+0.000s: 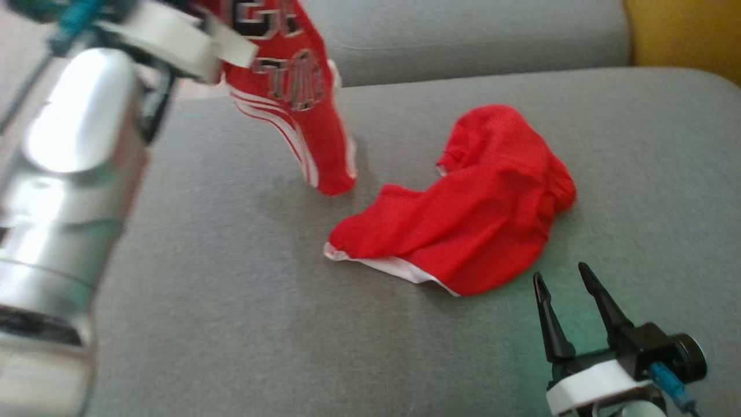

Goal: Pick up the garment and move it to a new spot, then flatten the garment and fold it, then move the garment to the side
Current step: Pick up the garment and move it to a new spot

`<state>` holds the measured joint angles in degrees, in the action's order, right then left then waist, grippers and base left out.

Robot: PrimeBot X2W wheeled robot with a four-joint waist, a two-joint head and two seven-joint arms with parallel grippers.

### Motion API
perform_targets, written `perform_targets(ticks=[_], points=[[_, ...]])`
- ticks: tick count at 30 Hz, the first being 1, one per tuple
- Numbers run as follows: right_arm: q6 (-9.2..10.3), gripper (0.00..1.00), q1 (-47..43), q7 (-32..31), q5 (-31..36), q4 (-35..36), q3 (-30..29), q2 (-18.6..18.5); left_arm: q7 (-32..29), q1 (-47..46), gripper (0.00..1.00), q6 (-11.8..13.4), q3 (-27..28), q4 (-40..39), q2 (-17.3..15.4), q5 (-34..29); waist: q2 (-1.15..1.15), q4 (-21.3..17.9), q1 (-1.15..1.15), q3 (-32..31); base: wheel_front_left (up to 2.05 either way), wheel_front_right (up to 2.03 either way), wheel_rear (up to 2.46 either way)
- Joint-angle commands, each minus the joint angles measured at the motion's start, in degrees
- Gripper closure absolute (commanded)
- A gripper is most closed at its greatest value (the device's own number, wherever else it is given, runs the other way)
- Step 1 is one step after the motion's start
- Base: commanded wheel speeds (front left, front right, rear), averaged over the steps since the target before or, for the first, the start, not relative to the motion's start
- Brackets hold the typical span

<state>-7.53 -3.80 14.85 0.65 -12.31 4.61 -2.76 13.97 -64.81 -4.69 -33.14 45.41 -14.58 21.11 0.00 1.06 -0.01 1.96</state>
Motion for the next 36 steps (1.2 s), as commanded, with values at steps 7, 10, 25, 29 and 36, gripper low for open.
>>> perform_targets(ticks=[7, 10, 25, 29, 36], points=[[0.04, 0.0, -0.1, 0.2, 1.4, 2.6, 0.8, -0.1, -1.5, -3.1, 1.0, 2.9, 5.4, -0.8, -10.1, 0.7, 0.0, 7.9, 0.01, -0.2, 0.0, 0.0, 0.0], [0.04, 0.0, 0.0, 0.2, 2.0, 2.9, 0.5, -0.1, -1.6, -3.0, 1.0, 3.8, 6.2, -1.1, -12.0, 0.9, 0.0, 10.9, 0.01, 1.0, 0.0, 0.0, 0.0], [0.04, 0.0, 2.5, 0.2, 3.0, 4.0, 0.9, -2.7, -2.7, 12.7, 0.0, 4.5, 8.8, 9.0, -8.7, 9.0, 0.0, 17.0, 0.01, 7.5, 0.0, 0.0, 0.0], [0.04, 0.0, 2.9, 0.2, 2.9, 3.8, 0.6, -3.1, -0.4, 17.0, 0.0, 5.0, 10.3, 11.1, -7.1, 10.8, 0.0, 16.2, 0.01, 7.4, 0.0, 0.0, 0.0], [0.04, 0.0, 2.0, 0.2, 2.5, 3.0, 0.5, -1.8, 1.0, 25.1, 0.0, 7.9, 14.6, -2.7, -5.6, 7.8, 0.0, 13.3, 0.01, 2.5, 0.0, 0.0, 0.0]])
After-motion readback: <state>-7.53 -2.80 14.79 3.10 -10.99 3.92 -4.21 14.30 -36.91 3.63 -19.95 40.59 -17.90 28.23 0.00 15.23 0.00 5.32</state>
